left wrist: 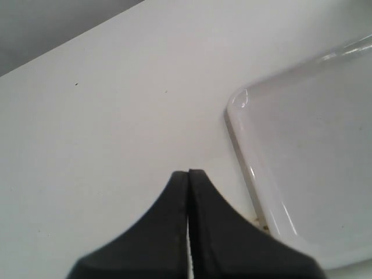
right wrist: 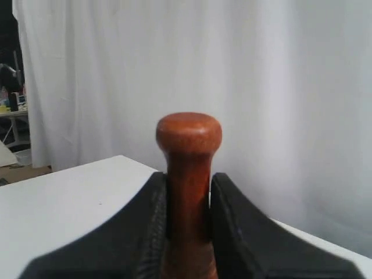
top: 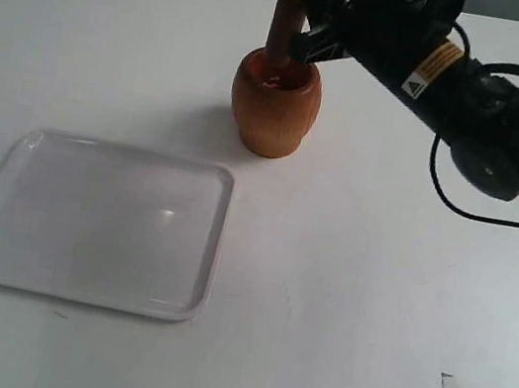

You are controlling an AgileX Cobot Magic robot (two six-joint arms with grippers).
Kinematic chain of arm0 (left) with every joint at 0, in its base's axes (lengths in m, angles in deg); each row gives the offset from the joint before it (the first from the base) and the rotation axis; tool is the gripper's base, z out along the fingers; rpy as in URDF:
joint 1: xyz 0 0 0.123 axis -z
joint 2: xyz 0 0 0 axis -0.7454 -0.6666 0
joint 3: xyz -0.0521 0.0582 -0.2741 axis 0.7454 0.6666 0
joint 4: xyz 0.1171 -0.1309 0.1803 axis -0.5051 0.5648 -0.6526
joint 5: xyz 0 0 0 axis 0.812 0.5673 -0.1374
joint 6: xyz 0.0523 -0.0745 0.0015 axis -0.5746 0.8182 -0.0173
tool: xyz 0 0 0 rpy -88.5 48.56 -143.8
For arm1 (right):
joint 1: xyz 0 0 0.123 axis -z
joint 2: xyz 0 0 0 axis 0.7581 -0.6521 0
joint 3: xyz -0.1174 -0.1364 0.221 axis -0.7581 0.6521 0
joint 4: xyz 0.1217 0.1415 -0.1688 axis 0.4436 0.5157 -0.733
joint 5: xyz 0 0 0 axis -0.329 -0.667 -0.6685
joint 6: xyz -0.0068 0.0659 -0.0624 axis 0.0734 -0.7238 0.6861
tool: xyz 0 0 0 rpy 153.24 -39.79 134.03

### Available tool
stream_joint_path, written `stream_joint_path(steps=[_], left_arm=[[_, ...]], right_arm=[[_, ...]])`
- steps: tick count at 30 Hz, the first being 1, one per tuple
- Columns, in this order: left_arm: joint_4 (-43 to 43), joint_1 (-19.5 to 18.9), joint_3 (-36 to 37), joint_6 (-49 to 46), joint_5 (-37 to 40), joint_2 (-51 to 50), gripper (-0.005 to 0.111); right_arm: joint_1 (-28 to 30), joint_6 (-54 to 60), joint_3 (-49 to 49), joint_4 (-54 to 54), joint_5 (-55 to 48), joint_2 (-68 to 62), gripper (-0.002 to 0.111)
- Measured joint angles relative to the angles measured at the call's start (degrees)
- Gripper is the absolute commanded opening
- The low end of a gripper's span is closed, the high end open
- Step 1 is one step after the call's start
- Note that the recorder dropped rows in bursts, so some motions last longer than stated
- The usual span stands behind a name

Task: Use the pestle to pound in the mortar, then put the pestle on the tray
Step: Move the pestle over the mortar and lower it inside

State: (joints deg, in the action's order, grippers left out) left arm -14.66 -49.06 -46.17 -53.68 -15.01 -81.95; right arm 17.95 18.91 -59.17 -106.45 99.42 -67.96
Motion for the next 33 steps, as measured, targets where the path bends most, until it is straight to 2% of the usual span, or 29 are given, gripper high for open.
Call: stream_joint_path(steps=[15, 20, 27, 33], left_arm=[[0.00, 0.00, 0.00, 0.00, 0.00, 0.00, 0.000], [0.00, 0.00, 0.00, 0.00, 0.00, 0.00, 0.000], [0.00, 0.00, 0.00, 0.00, 0.00, 0.00, 0.000], [0.00, 0.00, 0.00, 0.00, 0.00, 0.00, 0.000]], right_arm=[[0.00, 5.57, -0.38, 1.88, 2.93, -8.63, 0.000], [0.00, 5.80, -0.39, 1.52, 1.12, -4.72, 0.000], [0.00, 3.15, -5.37, -0.75, -4.13, 5.60, 0.000], [0.00, 1.18, -5.61, -5.68, -7.80, 5.01, 0.000]])
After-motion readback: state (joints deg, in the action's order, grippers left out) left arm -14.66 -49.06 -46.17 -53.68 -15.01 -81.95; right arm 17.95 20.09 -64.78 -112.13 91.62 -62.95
